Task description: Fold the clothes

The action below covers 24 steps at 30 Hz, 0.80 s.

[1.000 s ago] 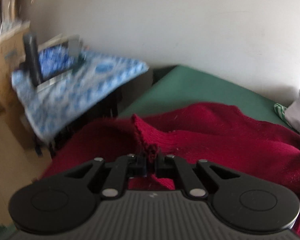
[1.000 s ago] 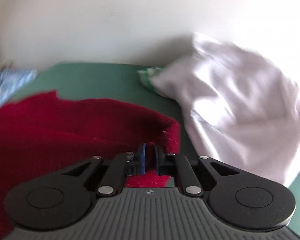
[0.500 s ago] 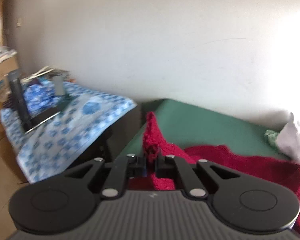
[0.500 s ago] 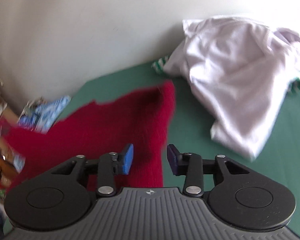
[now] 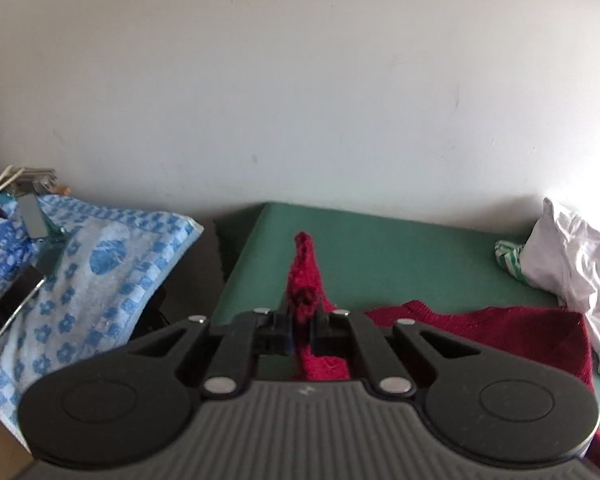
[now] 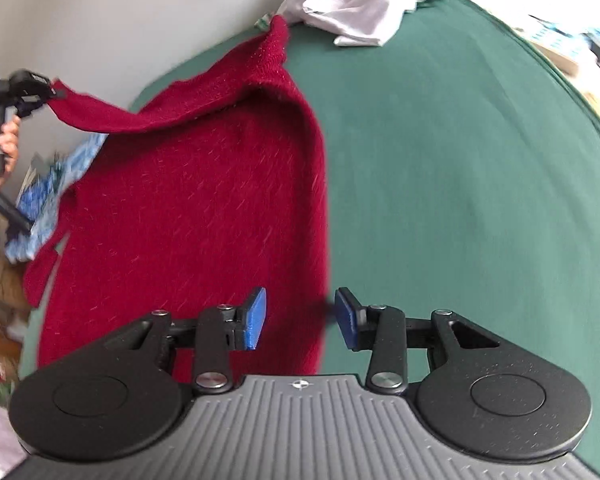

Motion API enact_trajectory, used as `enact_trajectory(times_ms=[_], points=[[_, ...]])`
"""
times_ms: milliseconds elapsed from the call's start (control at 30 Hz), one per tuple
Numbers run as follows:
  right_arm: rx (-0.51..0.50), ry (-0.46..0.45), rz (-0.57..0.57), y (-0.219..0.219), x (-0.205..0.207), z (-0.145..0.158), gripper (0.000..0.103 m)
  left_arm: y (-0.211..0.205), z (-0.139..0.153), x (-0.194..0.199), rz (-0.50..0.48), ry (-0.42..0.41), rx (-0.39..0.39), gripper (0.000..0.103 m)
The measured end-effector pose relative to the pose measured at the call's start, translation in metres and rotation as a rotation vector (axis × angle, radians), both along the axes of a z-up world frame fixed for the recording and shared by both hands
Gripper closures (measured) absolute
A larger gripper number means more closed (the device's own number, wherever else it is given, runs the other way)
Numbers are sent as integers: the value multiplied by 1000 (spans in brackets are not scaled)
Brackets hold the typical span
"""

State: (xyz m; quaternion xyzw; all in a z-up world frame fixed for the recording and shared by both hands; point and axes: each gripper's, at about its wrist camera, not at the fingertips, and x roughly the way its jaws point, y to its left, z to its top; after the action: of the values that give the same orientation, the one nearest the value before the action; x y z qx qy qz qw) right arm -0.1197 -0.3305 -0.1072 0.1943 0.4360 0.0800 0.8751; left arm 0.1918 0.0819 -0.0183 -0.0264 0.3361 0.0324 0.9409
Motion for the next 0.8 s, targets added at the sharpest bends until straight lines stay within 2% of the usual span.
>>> enact_trajectory(times_ms=[200, 300, 367, 433, 533, 667, 800], points=[[-26, 9, -173, 42, -83, -2, 59, 10, -11, 15, -40, 42, -11, 102], [-47, -20, -262, 49, -88, -7, 64, 11, -14, 26, -51, 63, -30, 102], [-70, -25, -314, 51, -77, -10, 96, 10, -13, 32, -60, 72, -40, 102], [-56, -14, -335, 45, -67, -10, 97, 8, -9, 37, -74, 69, -41, 102], [-124, -56, -341, 48, -63, 3, 98, 10, 4, 37, -92, 46, -51, 102], [-311, -79, -148, 85, -61, 10, 98, 33, 23, 26, -77, -5, -102, 102], [-500, -99, 59, 123, -60, 15, 98, 65, 30, 24, 3, -29, -78, 102]])
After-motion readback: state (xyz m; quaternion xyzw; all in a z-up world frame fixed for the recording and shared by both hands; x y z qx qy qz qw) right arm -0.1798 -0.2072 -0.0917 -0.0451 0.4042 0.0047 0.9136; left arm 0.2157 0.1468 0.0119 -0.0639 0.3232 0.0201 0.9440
